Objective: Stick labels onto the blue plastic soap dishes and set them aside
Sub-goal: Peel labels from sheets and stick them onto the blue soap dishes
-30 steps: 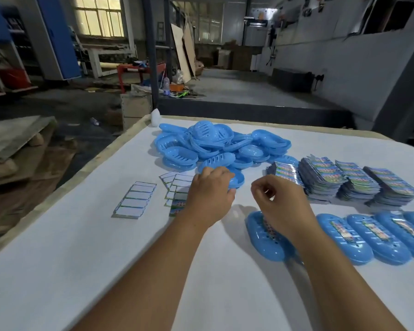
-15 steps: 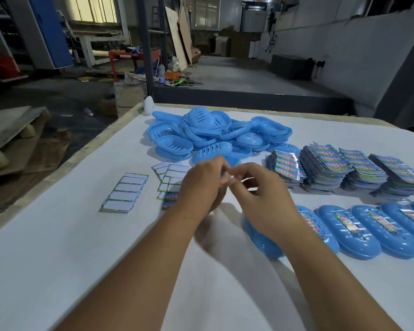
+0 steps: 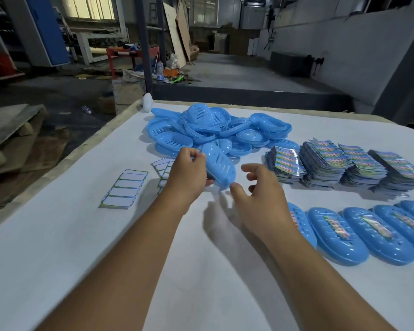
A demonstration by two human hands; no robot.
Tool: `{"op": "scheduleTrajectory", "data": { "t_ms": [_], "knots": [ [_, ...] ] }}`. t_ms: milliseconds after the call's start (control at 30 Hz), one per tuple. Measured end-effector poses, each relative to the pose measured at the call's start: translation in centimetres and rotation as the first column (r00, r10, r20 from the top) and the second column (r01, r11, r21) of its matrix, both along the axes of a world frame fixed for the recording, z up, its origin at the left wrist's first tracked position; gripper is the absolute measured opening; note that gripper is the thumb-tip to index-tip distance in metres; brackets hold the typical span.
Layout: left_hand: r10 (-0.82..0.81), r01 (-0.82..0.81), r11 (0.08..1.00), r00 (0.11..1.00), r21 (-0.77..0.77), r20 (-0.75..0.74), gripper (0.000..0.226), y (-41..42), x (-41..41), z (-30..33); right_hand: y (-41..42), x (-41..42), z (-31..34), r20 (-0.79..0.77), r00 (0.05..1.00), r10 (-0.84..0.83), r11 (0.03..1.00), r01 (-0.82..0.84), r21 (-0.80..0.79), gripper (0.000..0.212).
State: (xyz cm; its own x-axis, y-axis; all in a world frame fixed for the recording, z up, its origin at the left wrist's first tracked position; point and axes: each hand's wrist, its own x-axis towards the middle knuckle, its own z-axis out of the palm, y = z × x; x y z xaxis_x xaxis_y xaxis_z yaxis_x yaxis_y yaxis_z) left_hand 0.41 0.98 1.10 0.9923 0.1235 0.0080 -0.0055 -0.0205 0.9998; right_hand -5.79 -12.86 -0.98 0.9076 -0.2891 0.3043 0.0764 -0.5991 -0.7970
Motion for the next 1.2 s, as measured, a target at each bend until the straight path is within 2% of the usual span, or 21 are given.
{"op": "scheduleTrajectory", "data": {
  "t_ms": [67, 200, 333, 400, 500, 600, 667, 800, 900, 967, 1033, 1133, 1200],
  "knots": [
    [-0.031, 0.022, 0.995, 0.996, -0.101, -0.086, 0.011, 0.0, -0.4, 0.2, -0.8, 0.1, -0.1, -0.025, 1.000, 0.004, 0.998, -0.005, -0.055, 0.056],
    [-0.143, 0.101, 0.970, 0.972, -0.221, -0.185, 0.019, 0.1, -1.6, 0.7, -2.2, 0.0, -0.1, -0.087, 0.987, 0.133, 0.975, -0.147, -0.169, 0.079],
    [-0.206, 0.160, 0.966, 0.951, -0.204, -0.231, 0.023, 0.2, -2.3, 1.1, -3.2, 0.3, 0.1, -0.122, 0.962, 0.243, 0.950, -0.262, -0.171, 0.075],
    [-0.189, 0.163, 0.980, 0.947, -0.115, -0.262, 0.021, 0.2, -2.3, 1.3, -3.7, 0.5, 0.2, -0.163, 0.949, 0.270, 0.946, -0.293, -0.139, 0.074],
    [-0.133, 0.179, 0.969, 0.958, 0.168, -0.254, 0.028, 0.5, -2.1, 0.7, -4.7, 0.7, 0.2, -0.216, 0.927, 0.306, 0.943, -0.326, -0.066, 0.078],
    [-0.176, 0.192, 0.866, 0.981, 0.462, -0.078, 0.032, 0.7, -2.2, -0.3, -5.5, 0.7, 0.2, -0.248, 0.912, 0.327, 0.934, -0.352, -0.065, 0.079],
    [-0.261, 0.213, 0.784, 0.965, 0.583, -0.001, 0.037, 0.8, -2.4, -0.9, -5.9, 0.8, 0.2, -0.256, 0.900, 0.352, 0.929, -0.370, -0.026, 0.077],
    [-0.452, 0.339, 0.602, 0.891, 0.723, -0.042, 0.064, 0.9, -2.4, -1.3, -6.1, 1.0, 0.0, -0.253, 0.887, 0.386, 0.918, -0.397, 0.011, 0.076],
    [-0.449, 0.323, 0.561, 0.892, 0.762, -0.048, 0.069, 0.9, -2.1, -1.5, -6.2, 0.9, 0.2, -0.269, 0.874, 0.404, 0.909, -0.416, 0.014, 0.075],
    [-0.439, 0.304, 0.548, 0.897, 0.779, -0.041, 0.069, 1.0, -1.9, -1.5, -6.1, 0.9, 0.5, -0.254, 0.892, 0.373, 0.922, -0.388, -0.008, 0.060],
    [-0.432, 0.286, 0.527, 0.901, 0.801, -0.038, 0.068, 1.0, -1.8, -1.5, -6.1, 1.1, 1.0, -0.158, 0.952, 0.262, 0.962, -0.271, -0.040, 0.044],
    [-0.425, 0.290, 0.526, 0.904, 0.799, -0.048, 0.065, 1.0, -1.9, -1.5, -6.9, 1.8, 1.8, 0.037, 0.999, 0.021, 0.974, -0.012, -0.225, 0.035],
    [-0.421, 0.299, 0.535, 0.905, 0.791, -0.057, 0.065, 1.1, -2.0, -1.5, -7.7, 2.2, 2.0, 0.083, 0.994, -0.064, 0.947, 0.087, -0.311, 0.036]
  ]
}}
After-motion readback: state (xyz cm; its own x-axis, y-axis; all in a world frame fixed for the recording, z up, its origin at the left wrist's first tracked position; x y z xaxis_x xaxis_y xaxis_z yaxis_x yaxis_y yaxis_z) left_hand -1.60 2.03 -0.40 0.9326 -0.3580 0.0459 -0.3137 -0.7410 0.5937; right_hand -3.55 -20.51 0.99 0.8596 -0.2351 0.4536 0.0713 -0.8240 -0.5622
